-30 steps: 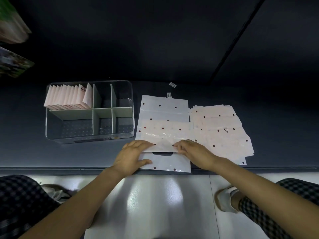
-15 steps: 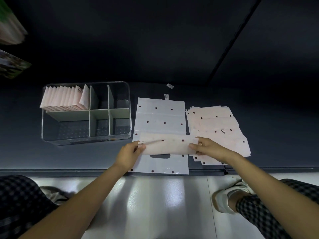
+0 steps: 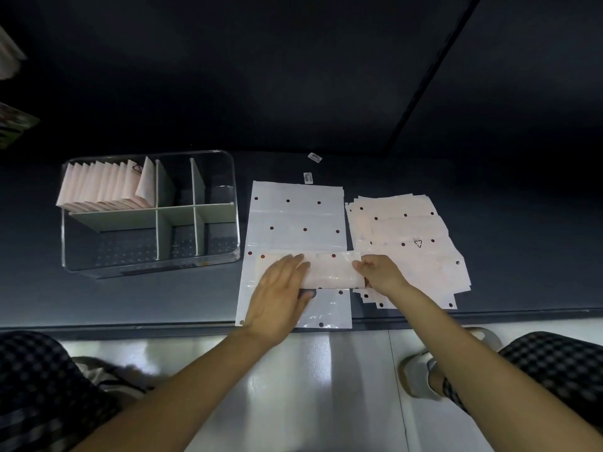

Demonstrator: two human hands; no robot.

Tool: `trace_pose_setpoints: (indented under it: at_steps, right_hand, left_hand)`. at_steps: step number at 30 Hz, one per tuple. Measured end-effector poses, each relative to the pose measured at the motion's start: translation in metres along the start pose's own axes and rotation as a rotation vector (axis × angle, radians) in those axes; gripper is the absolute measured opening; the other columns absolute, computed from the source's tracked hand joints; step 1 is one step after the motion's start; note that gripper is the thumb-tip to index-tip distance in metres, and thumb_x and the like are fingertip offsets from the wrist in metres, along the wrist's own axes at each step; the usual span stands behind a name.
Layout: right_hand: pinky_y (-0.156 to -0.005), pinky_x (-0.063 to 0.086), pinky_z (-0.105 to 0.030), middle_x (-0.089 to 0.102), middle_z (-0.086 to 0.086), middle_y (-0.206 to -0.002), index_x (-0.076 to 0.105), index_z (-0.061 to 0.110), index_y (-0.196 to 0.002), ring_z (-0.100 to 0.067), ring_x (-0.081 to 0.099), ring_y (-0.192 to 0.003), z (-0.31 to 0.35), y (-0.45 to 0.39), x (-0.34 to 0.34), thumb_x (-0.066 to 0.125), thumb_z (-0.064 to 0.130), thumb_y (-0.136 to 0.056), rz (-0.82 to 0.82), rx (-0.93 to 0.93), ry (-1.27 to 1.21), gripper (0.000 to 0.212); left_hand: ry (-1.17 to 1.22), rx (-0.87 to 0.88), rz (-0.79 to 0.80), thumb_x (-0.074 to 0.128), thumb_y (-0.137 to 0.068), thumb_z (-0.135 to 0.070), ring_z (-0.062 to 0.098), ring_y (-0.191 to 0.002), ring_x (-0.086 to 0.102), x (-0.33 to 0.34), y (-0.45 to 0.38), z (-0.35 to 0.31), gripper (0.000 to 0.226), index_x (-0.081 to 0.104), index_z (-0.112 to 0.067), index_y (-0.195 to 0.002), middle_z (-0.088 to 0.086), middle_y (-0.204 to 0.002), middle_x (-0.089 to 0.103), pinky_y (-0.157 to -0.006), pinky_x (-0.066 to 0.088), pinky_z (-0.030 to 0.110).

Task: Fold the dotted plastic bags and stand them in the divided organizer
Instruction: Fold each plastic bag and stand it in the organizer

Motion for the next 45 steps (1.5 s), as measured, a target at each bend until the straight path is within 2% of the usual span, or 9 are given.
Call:
trace_pose_setpoints:
  at_steps: [4, 13, 18, 22, 26, 34, 39, 41, 45]
  right_hand:
    - [-0.053, 0.020, -0.029, 0.027, 0.002, -0.056, 0.025, 0.018, -0.056, -0.015, 0.026, -0.054, 0.002, -0.002, 0.000, 0.051, 0.021, -0.095, -0.023, 0.005, 0.053, 0.048]
    - [-0.054, 0.024, -0.030, 0.032, 0.000, -0.057, 0.029, 0.014, -0.056, -0.017, 0.032, -0.056, 0.005, 0.000, 0.000, 0.049, 0.023, -0.096, -0.063, 0.037, 0.054, 0.045]
    - [-0.080, 0.046, -0.039, 0.063, -0.014, -0.101, 0.060, 0.005, -0.111, -0.033, 0.057, -0.094, 0.037, 0.037, 0.010, 0.050, 0.022, -0.095, -0.612, -0.365, 0.413, 0.025]
    - [-0.118, 0.016, -0.042, 0.025, -0.003, -0.153, 0.029, 0.011, -0.146, -0.022, 0.020, -0.144, 0.061, 0.039, 0.084, 0.030, 0.030, -0.099, -0.178, -0.732, 0.543, 0.050]
    - [-0.114, -0.020, -0.030, -0.023, 0.014, -0.150, -0.020, 0.025, -0.142, -0.006, -0.025, -0.140, 0.038, 0.021, 0.100, 0.004, 0.060, -0.092, -0.079, -0.600, 0.693, 0.066]
    - [-0.115, -0.017, -0.031, -0.032, 0.005, -0.149, -0.028, 0.019, -0.140, -0.008, -0.028, -0.139, -0.004, 0.020, 0.052, 0.011, 0.065, -0.091, -0.036, -0.458, 0.844, 0.078]
    - [-0.117, 0.022, -0.031, 0.012, -0.011, -0.156, 0.018, 0.006, -0.148, -0.021, 0.021, -0.144, 0.013, 0.034, 0.026, 0.049, 0.051, -0.091, -0.125, -0.580, 0.918, 0.079]
    - [-0.086, 0.055, -0.031, 0.057, -0.015, -0.131, 0.057, 0.005, -0.128, -0.024, 0.060, -0.114, 0.023, 0.043, 0.021, 0.081, 0.033, -0.070, -0.187, -0.717, 1.021, 0.069]
    - [-0.041, 0.048, -0.021, 0.069, -0.001, -0.077, 0.074, 0.015, -0.084, -0.019, 0.067, -0.064, 0.036, 0.049, 0.009, 0.084, 0.006, -0.034, -0.255, -0.868, 1.207, 0.052]
  left_hand:
    - [-0.222, -0.006, 0.263, 0.015, -0.096, -0.056, 0.019, -0.143, -0.022, 0.025, -0.003, 0.015, 0.072, -0.014, -0.015, -0.148, 0.001, -0.155, -0.022, -0.117, -0.013, 0.037]
    - [-0.361, 0.010, 0.368, -0.002, -0.085, -0.068, 0.023, -0.139, -0.030, 0.031, -0.010, 0.032, 0.084, -0.026, -0.014, -0.145, 0.006, -0.151, -0.032, -0.117, -0.012, 0.044]
    - [-0.351, 0.006, 0.368, -0.011, -0.078, -0.070, 0.024, -0.139, -0.031, 0.034, -0.011, 0.033, 0.088, -0.027, -0.014, -0.144, 0.006, -0.150, -0.035, -0.116, -0.014, 0.045]
    - [-0.345, 0.010, 0.379, -0.003, -0.085, -0.068, 0.024, -0.137, -0.033, 0.037, -0.012, 0.034, 0.083, -0.027, -0.014, -0.144, 0.006, -0.150, -0.034, -0.115, -0.016, 0.045]
    - [-0.339, 0.020, 0.372, 0.008, -0.092, -0.064, 0.024, -0.137, -0.035, 0.039, -0.012, 0.036, 0.080, -0.029, -0.015, -0.143, 0.006, -0.150, -0.035, -0.115, -0.016, 0.045]
    - [-0.285, 0.051, 0.350, -0.005, -0.082, -0.069, 0.022, -0.138, -0.032, 0.030, -0.008, 0.049, 0.082, -0.027, -0.019, -0.144, 0.007, -0.150, -0.034, -0.117, -0.014, 0.037]
    - [-0.286, 0.079, 0.339, -0.003, -0.084, -0.068, 0.021, -0.138, -0.032, 0.026, -0.009, 0.051, 0.078, -0.028, -0.022, -0.142, 0.007, -0.151, -0.032, -0.114, -0.020, 0.034]
    - [-0.269, 0.079, 0.329, 0.003, -0.089, -0.064, 0.020, -0.137, -0.033, 0.023, -0.011, 0.050, 0.074, -0.026, -0.023, -0.142, 0.006, -0.152, -0.029, -0.112, -0.023, 0.031]
    - [-0.207, 0.008, 0.294, 0.028, -0.096, -0.055, 0.021, -0.144, -0.016, 0.012, -0.019, 0.042, 0.070, 0.002, -0.020, -0.151, 0.005, -0.157, -0.012, -0.116, -0.015, 0.036]
Point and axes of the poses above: each hand's wrist, its own y-axis away from the middle knuckle, its own x-axis out of the palm, z = x × y, the point moved 5 cm from there along -y, towards the middle knuckle
